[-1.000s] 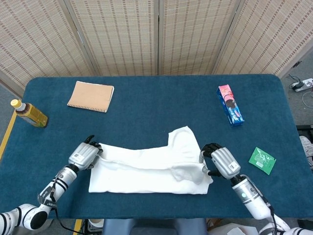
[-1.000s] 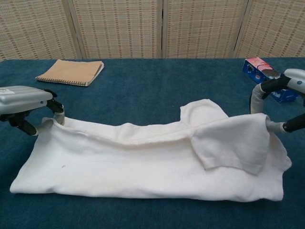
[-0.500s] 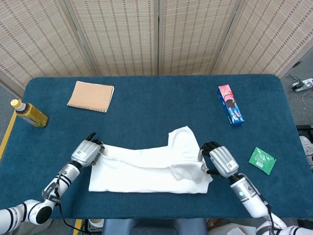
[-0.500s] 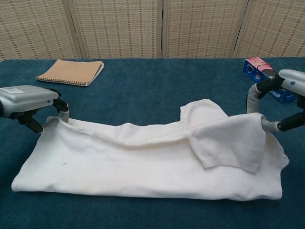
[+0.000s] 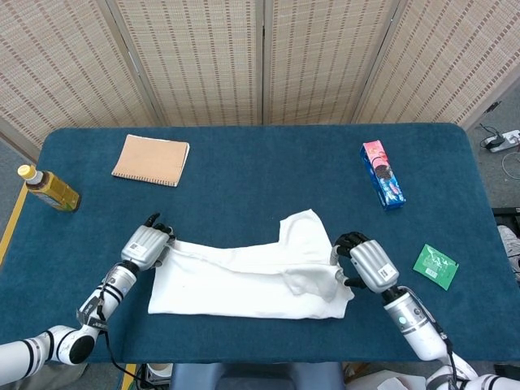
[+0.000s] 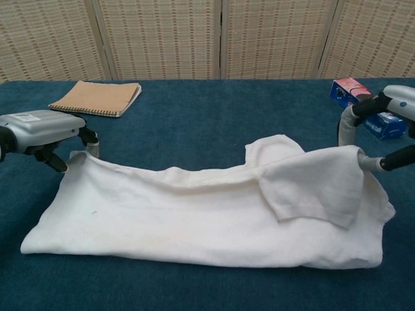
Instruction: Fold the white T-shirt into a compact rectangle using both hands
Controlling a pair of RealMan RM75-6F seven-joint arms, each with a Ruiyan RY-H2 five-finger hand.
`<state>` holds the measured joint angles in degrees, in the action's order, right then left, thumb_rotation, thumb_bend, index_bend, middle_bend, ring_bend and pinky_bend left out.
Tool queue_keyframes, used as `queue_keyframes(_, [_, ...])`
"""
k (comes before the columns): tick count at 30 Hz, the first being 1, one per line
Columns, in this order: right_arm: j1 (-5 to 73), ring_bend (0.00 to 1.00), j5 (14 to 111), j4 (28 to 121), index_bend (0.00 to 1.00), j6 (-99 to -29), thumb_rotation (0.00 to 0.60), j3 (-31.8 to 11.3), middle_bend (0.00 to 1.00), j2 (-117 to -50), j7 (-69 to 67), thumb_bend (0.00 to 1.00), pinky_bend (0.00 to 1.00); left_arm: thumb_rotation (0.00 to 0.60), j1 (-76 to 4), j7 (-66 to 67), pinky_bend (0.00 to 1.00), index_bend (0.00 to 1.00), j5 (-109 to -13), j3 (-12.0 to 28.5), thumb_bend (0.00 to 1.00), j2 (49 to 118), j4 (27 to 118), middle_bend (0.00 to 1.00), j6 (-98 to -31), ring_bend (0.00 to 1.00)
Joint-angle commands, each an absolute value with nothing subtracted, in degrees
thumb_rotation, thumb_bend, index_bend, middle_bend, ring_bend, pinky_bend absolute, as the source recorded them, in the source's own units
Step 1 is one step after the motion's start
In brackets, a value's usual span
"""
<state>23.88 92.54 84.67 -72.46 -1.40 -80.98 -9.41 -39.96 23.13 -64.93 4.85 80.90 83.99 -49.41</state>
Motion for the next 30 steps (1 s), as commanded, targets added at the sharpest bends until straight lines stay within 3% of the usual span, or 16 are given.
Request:
queue_keyframes(1, [23.86,0.28,92.43,84.81,0.85,-72.53,0.6,-1.49,0.47,-80.82,-9.4,0.52,0.26,0.6,-40.22,23.37,0.03,0.66,-64.84,4.72,0.59,81.51,83.05,0.33,-49.5,0.25])
queue_keyframes(10, [23.91,0.28,92.09,84.38,0.85,-72.24,0.6,-1.44,0.47,-81.04,-9.51,0.52,0.26,0.6,-40.65,25.07,0.03,0.44,-62.39,4.58,0.51,82.84,81.52,0.24,-49.49,0.2])
queue_keyframes(24, [25.25,0.28,90.58,81.09,0.85,-70.79,0.6,-2.9,0.47,-83.24,-8.89,0.52,0.26,0.6,-40.84,25.67,0.03,0.4,-59.7,5.56,0.5,84.09,79.57,0.23,-51.15,0.2])
queue_keyframes(26, [25.56,0.28,90.23,80.47,0.85,-70.26,0.6,-3.09,0.47,-83.62,-8.69,0.52,0.26,0.6,-40.52,25.5,0.03,0.33,-59.42,5.82,0.5,83.67,80.24,0.22,-51.94,0.19])
queue_keyframes(30, [26.2,0.28,89.25,78.52,0.85,-68.95,0.6,-3.45,0.47,-84.62,-8.79,0.52,0.26,0.6,-39.14,23.42,0.03,0.1,-59.11,6.86,0.5,82.23,83.25,0.18,-54.49,0.18])
